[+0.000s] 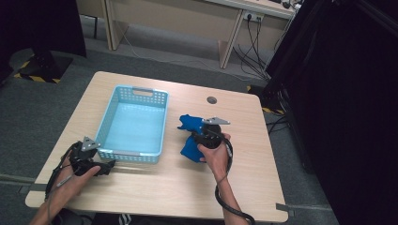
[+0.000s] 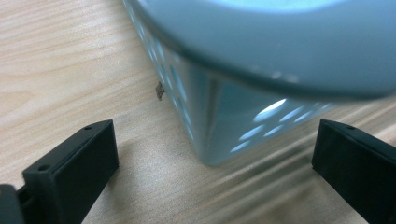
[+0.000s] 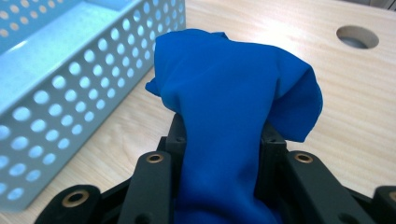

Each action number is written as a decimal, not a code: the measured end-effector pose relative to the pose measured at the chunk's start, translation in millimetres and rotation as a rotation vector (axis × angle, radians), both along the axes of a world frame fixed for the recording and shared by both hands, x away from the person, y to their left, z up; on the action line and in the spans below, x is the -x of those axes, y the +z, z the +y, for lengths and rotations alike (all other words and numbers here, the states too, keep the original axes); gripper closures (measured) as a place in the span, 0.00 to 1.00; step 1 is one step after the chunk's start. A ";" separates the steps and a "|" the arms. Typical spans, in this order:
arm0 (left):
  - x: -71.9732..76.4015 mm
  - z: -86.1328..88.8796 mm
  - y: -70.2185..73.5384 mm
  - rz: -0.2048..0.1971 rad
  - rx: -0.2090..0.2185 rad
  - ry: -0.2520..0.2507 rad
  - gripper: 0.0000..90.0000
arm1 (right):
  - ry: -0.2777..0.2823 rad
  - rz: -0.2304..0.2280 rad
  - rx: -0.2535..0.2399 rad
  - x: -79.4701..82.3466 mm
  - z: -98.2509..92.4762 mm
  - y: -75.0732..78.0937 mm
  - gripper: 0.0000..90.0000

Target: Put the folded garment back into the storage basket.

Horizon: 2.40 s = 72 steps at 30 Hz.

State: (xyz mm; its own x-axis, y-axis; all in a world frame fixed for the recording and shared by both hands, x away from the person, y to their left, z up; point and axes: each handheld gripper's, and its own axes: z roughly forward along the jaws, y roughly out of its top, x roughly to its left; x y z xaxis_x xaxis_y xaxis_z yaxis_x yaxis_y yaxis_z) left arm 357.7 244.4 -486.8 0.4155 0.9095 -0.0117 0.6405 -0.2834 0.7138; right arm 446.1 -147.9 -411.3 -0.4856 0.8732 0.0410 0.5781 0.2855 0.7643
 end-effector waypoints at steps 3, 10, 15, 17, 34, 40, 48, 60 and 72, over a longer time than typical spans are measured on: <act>0.0 0.0 0.0 0.000 0.001 0.000 0.00 | -0.001 -0.002 -0.002 -0.7 1.7 6.1 0.74; 0.0 -0.2 -0.2 -0.001 0.003 0.002 0.00 | 0.006 -0.010 -0.003 -1.8 5.5 18.5 0.74; 0.0 -0.3 -0.2 -0.001 0.003 0.002 0.00 | 0.006 -0.010 -0.009 -4.0 7.4 26.8 0.74; 0.0 -0.2 -0.2 -0.001 0.003 0.002 0.00 | 0.009 -0.011 -0.010 -4.9 8.4 30.0 0.74; 0.0 -0.3 -0.1 -0.001 0.003 0.002 0.00 | 0.044 -0.027 0.002 -11.5 35.0 55.0 0.74; 0.0 -0.2 0.1 0.001 0.002 0.002 0.00 | 0.062 -0.029 -0.002 -14.7 51.6 61.4 0.74; 0.1 -0.2 0.1 0.001 0.002 0.002 0.00 | 0.095 -0.039 0.001 -18.5 77.2 72.9 0.74; 0.0 -0.2 0.1 0.001 0.002 0.002 0.00 | 0.135 -0.031 0.012 -23.5 111.4 78.0 0.74; 0.1 -0.2 0.1 0.001 0.002 0.001 0.00 | 0.170 -0.012 0.026 -29.0 152.5 74.0 0.74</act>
State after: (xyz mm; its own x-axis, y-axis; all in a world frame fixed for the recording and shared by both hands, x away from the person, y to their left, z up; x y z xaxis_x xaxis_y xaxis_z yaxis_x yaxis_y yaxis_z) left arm 357.6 244.2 -486.7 0.4145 0.9099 -0.0140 0.6418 -0.2814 0.7134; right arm 475.2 4.7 -337.3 -0.6268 0.7791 0.0132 0.5109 0.3981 0.7619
